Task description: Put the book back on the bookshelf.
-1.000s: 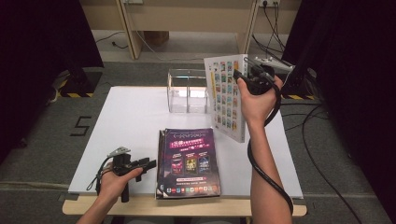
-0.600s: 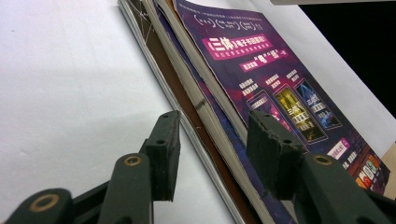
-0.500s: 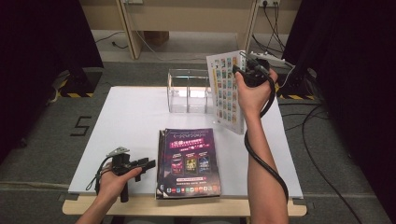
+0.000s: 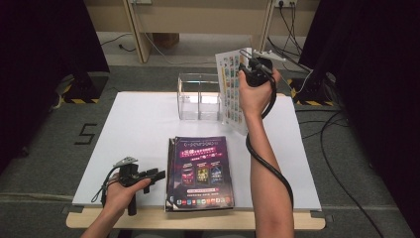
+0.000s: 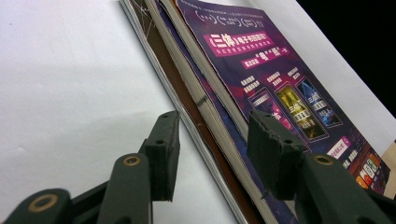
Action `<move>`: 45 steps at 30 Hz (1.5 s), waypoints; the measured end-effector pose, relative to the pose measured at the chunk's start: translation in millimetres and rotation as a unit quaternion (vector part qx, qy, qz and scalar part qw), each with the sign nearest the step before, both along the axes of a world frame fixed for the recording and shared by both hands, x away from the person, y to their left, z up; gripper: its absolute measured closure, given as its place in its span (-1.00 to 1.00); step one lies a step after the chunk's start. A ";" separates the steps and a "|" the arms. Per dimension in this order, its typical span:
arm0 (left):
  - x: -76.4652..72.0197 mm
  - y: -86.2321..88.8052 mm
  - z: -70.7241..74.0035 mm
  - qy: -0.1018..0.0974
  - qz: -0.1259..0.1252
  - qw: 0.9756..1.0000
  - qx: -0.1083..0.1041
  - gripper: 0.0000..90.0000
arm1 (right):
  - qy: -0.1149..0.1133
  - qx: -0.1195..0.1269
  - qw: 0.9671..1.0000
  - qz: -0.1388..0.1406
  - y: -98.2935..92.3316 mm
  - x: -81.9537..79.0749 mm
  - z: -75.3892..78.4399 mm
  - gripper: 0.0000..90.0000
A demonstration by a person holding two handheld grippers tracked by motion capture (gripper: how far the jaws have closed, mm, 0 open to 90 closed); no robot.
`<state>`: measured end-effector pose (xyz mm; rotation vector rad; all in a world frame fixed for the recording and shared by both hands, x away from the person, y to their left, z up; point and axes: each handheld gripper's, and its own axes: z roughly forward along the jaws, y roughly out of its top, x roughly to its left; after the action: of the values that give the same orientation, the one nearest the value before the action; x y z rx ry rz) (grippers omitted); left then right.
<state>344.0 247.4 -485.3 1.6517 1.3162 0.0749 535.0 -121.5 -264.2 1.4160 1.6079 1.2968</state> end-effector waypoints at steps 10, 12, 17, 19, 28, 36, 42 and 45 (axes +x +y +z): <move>0.3 2.8 0.3 0.000 0.004 1.000 0.000 0.18 | -0.030 0.018 0.999 0.020 5.5 25.5 -6.3 0.64; 0.9 3.5 -0.8 0.000 0.006 1.000 -0.001 0.18 | -0.039 0.016 0.999 0.017 5.4 30.1 -11.9 0.64; 1.5 4.2 -4.2 0.004 0.006 1.000 0.000 0.18 | -0.035 0.010 0.999 0.020 3.8 39.1 -36.2 0.63; 1.4 4.7 -5.1 0.006 0.008 1.000 0.000 0.18 | -0.034 0.012 0.999 0.023 0.6 36.9 -39.6 0.63; -0.2 5.7 -4.9 0.006 0.010 1.000 0.000 0.18 | -0.034 -0.021 0.998 0.055 -12.2 3.2 -35.2 0.59; -1.2 6.3 -3.5 0.005 0.010 1.000 -0.002 0.18 | -0.012 -0.040 0.997 0.066 -29.8 -41.9 -39.3 0.58; -1.0 6.8 -2.9 0.004 0.012 1.000 -0.001 0.18 | 0.009 -0.039 0.997 0.071 -41.3 -69.2 -47.3 0.57; -1.4 6.1 -3.2 0.005 0.011 1.000 0.000 0.18 | 0.015 -0.040 0.997 0.070 -44.6 -77.5 -50.1 0.56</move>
<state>342.6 253.5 -488.5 1.6399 1.3411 0.0801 457.5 -166.1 -314.3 1.2996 1.7864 1.2791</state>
